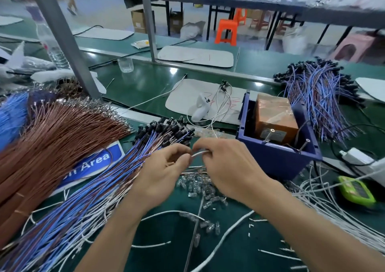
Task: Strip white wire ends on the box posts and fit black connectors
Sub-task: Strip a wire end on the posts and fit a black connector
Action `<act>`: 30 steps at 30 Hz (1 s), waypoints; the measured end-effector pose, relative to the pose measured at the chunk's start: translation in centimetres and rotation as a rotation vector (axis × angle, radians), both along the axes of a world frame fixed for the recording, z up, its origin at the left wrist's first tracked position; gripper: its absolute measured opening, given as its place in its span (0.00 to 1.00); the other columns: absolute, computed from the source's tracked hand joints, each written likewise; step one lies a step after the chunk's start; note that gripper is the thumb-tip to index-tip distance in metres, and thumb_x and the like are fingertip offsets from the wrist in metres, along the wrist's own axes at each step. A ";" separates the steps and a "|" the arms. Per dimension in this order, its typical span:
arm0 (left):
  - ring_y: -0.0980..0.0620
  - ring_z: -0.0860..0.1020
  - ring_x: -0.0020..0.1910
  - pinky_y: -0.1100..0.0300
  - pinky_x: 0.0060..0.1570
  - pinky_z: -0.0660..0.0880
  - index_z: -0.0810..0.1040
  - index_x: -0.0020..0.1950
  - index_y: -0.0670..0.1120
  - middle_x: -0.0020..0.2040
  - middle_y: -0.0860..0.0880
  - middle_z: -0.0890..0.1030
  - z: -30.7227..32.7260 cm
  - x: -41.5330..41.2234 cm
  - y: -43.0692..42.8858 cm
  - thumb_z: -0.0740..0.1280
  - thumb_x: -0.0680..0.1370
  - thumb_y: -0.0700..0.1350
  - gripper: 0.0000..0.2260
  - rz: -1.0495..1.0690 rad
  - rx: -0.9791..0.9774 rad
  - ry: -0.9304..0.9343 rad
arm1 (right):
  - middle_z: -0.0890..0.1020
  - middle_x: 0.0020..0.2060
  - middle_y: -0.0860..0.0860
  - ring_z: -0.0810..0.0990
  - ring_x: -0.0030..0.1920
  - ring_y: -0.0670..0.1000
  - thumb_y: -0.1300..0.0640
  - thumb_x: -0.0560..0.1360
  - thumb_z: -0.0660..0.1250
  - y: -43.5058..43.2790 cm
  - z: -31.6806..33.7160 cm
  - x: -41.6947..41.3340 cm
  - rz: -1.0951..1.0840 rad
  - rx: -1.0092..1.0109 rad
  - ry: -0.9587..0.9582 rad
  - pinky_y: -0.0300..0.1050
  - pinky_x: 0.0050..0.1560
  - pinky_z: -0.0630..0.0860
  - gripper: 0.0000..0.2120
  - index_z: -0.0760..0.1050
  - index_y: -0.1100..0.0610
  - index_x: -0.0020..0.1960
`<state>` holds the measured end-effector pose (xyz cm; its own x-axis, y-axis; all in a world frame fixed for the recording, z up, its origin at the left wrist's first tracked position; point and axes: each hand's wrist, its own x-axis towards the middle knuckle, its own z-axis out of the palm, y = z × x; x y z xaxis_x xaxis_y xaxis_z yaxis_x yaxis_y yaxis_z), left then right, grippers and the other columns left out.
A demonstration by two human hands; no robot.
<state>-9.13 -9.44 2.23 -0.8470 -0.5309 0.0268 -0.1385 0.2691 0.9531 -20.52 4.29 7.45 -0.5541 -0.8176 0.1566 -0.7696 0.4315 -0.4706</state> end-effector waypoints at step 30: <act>0.60 0.77 0.31 0.70 0.34 0.71 0.89 0.45 0.54 0.35 0.49 0.86 6.2 -5.1 11.8 0.73 0.73 0.43 0.07 -0.411 0.134 0.049 | 0.79 0.26 0.52 0.69 0.24 0.41 0.48 0.77 0.69 19.7 2.8 -1.8 -0.224 -0.279 -0.393 0.33 0.27 0.65 0.06 0.84 0.39 0.45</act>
